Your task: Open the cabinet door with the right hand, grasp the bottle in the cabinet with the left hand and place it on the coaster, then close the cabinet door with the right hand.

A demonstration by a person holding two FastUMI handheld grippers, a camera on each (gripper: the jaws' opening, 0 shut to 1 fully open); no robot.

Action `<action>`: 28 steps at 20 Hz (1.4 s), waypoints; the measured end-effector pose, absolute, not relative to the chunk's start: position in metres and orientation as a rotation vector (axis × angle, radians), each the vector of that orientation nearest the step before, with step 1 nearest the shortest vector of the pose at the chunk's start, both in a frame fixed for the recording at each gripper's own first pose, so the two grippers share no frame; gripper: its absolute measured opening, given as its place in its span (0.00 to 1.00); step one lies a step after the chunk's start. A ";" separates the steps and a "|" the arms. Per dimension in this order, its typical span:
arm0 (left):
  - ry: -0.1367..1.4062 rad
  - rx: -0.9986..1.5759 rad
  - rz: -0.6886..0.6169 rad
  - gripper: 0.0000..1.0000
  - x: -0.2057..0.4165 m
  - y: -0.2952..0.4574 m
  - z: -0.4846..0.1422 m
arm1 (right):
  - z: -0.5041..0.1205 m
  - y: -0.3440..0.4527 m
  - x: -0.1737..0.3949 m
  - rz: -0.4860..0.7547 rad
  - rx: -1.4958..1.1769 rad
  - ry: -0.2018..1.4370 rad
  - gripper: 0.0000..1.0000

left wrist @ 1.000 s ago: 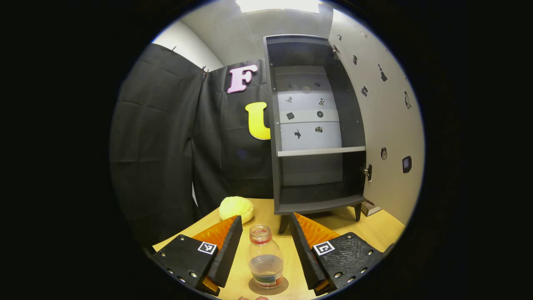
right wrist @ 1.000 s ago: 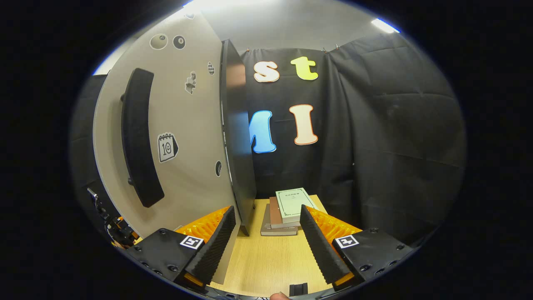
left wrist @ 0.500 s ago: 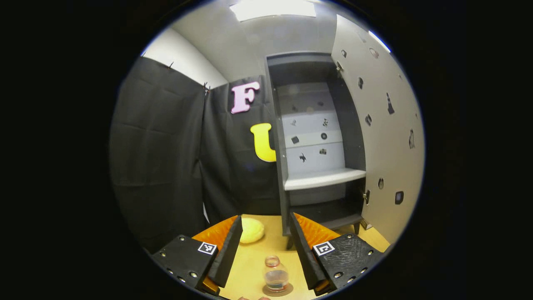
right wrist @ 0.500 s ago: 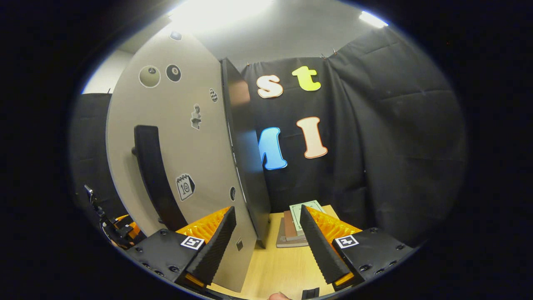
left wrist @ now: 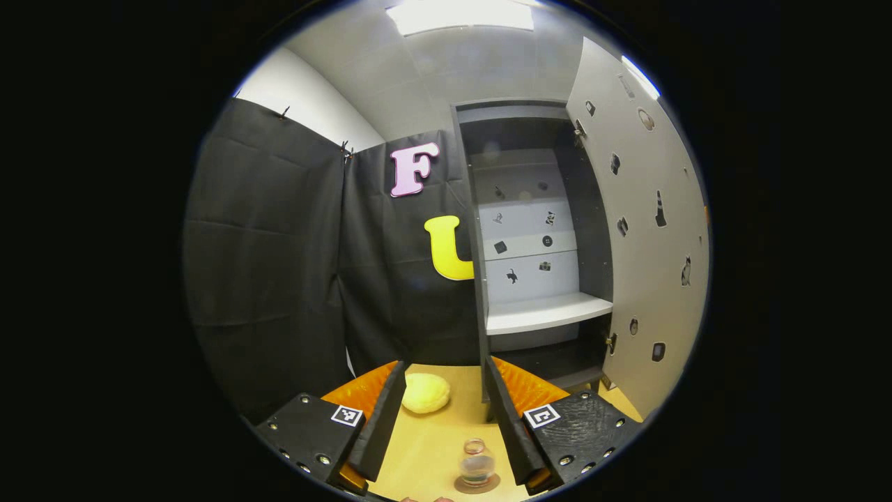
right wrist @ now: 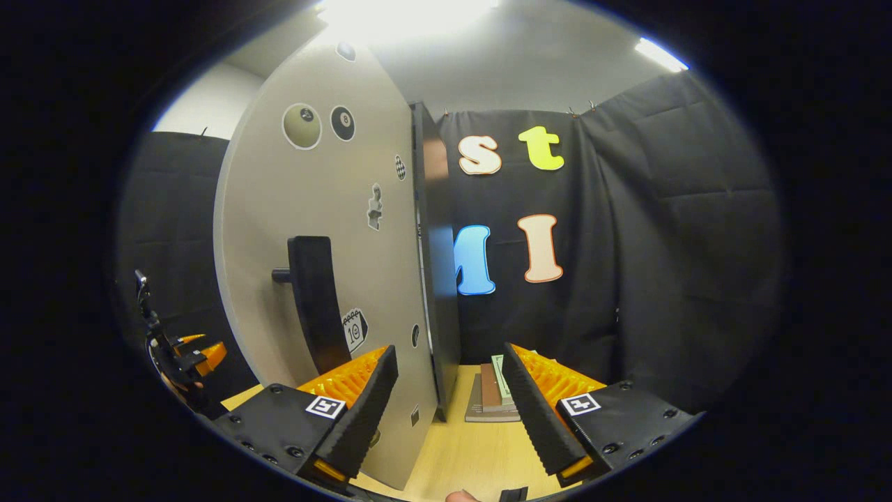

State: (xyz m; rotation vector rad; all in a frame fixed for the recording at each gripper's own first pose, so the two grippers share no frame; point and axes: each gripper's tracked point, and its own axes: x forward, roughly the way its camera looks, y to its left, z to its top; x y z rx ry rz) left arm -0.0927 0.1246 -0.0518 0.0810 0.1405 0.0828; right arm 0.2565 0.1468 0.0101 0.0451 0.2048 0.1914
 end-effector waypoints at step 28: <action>0.145 0.000 0.004 0.66 -0.042 0.229 -0.067 | 0.012 0.261 0.251 0.150 0.019 0.215 0.89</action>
